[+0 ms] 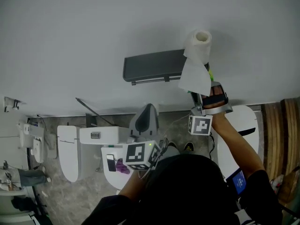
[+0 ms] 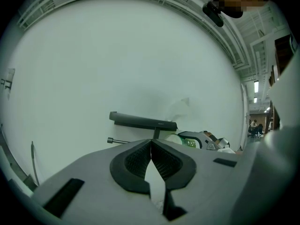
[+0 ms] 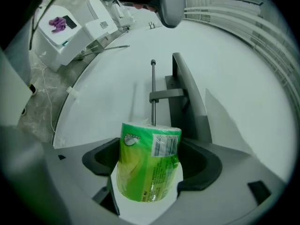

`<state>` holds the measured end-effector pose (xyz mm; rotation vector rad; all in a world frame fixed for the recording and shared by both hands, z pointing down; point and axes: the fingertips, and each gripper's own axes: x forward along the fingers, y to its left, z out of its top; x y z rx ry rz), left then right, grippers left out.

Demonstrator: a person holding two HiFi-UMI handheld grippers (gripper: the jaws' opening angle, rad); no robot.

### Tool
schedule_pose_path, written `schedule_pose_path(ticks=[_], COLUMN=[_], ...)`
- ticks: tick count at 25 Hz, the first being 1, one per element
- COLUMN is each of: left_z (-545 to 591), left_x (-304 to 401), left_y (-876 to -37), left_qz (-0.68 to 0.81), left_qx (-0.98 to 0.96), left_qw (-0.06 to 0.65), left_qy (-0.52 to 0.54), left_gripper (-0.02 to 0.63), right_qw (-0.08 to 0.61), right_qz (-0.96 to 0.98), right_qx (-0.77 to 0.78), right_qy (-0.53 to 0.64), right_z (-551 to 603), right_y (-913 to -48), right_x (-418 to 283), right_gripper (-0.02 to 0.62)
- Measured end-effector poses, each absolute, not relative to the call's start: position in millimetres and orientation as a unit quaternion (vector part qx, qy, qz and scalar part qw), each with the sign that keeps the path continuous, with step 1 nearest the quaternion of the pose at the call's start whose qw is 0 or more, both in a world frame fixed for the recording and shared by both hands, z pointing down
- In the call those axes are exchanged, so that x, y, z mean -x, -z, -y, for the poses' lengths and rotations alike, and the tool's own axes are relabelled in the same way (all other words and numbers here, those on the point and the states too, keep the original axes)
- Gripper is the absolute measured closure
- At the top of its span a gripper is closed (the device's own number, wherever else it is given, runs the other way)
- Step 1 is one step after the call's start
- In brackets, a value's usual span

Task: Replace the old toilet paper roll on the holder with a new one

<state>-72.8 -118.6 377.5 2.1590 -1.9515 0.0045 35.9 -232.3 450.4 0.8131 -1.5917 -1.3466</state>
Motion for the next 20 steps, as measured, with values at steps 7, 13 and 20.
schedule_pose_path(ticks=[7,13,20], left_z=[118.1,118.9,124.5], left_x=[76.8,74.9,73.5], left_y=[-374.2,-379.1,-377.3], left_qz=[0.673,0.673,0.671], left_qx=[-0.731,-0.732,-0.734], left_qw=[0.11,0.112,0.11], left_qy=[-0.003,-0.004,-0.001], left_gripper=[0.583,0.583,0.583], right_qw=[0.426,0.428,0.429], right_qz=[0.629,0.639,0.654], right_qx=[-0.291,-0.274,-0.263], right_qy=[0.582,0.578,0.565], right_z=[226.1,223.6,221.9], right_y=[-446.4,-449.8,-453.9], right_x=[-2.8,2.0,9.3], right_gripper=[0.21,0.21,0.21])
